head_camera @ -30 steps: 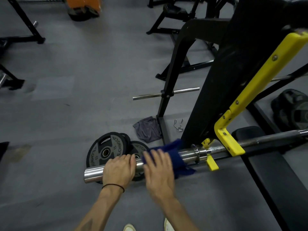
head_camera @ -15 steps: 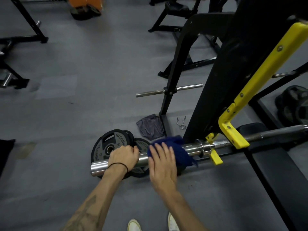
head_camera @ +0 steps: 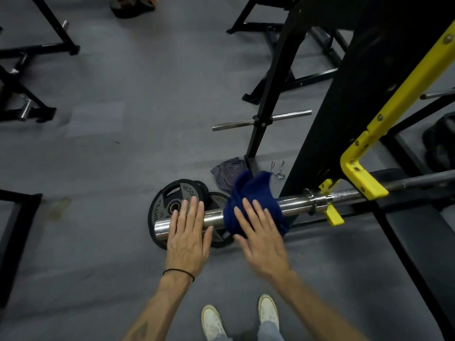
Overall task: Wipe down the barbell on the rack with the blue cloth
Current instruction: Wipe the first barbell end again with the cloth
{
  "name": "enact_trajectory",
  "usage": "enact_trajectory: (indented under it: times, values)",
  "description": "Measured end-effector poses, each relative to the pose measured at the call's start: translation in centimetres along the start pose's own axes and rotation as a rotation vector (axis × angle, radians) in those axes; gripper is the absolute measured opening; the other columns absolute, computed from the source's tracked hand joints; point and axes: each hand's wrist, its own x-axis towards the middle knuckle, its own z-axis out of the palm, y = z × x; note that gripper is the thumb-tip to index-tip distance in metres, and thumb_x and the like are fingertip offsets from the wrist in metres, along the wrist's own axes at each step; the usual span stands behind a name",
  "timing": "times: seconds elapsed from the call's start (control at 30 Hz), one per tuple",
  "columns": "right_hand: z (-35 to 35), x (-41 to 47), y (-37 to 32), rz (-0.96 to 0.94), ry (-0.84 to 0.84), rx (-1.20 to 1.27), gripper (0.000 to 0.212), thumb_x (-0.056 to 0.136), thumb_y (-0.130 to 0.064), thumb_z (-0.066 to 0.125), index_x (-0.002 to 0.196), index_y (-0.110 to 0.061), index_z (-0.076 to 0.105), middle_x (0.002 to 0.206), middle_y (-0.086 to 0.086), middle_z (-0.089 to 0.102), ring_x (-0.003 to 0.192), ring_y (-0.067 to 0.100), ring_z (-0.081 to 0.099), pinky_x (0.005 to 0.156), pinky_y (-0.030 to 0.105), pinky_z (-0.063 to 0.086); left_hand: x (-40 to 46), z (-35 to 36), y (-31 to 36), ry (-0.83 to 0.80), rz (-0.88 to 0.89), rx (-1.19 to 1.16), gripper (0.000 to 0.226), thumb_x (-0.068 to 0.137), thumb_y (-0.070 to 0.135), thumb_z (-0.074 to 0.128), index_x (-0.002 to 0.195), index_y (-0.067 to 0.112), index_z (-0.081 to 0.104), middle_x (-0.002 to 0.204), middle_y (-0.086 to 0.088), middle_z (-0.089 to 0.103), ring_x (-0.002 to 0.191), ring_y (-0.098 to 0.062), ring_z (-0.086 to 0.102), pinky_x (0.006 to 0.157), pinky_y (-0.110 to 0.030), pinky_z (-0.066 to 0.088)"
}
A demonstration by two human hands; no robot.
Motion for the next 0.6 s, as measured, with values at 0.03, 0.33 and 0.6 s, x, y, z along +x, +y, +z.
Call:
enact_trajectory:
  times: [0.03, 0.33, 0.6]
  values:
    - [-0.6, 0.0, 1.8, -0.083, -0.034, -0.055, 0.062, 0.108, -0.047, 0.031, 0.163, -0.020, 0.025, 0.170, 0.008, 0.019, 0.157, 0.027, 0.017, 0.126, 0.044, 0.015, -0.1, 0.1, 0.0, -0.003, -0.004, 0.012, 0.062, 0.105, 0.043, 0.027, 0.157, 0.009, 0.025, 0.165, -0.010, 0.018, 0.154, -0.026, 0.013, 0.123, -0.050, 0.018]
    - [-0.6, 2.1, -1.5, 0.544, 0.136, 0.153, 0.069, 0.108, -0.054, 0.017, 0.155, -0.010, 0.041, 0.165, 0.015, 0.030, 0.157, 0.031, 0.016, 0.126, 0.050, 0.010, 0.0, 0.2, 0.0, 0.017, -0.011, -0.005, 0.061, 0.104, 0.043, 0.028, 0.156, 0.010, 0.029, 0.164, -0.008, 0.022, 0.153, -0.025, 0.017, 0.123, -0.050, 0.019]
    - [-3.0, 0.6, 7.1, 0.213, -0.049, -0.081, 0.061, 0.107, -0.049, 0.027, 0.154, -0.013, 0.041, 0.157, 0.013, 0.044, 0.148, 0.029, 0.037, 0.127, 0.038, 0.012, 0.0, 0.4, -0.4, 0.031, 0.012, -0.009, 0.060, 0.105, 0.044, 0.027, 0.156, 0.012, 0.028, 0.164, -0.006, 0.024, 0.153, -0.022, 0.017, 0.123, -0.046, 0.018]
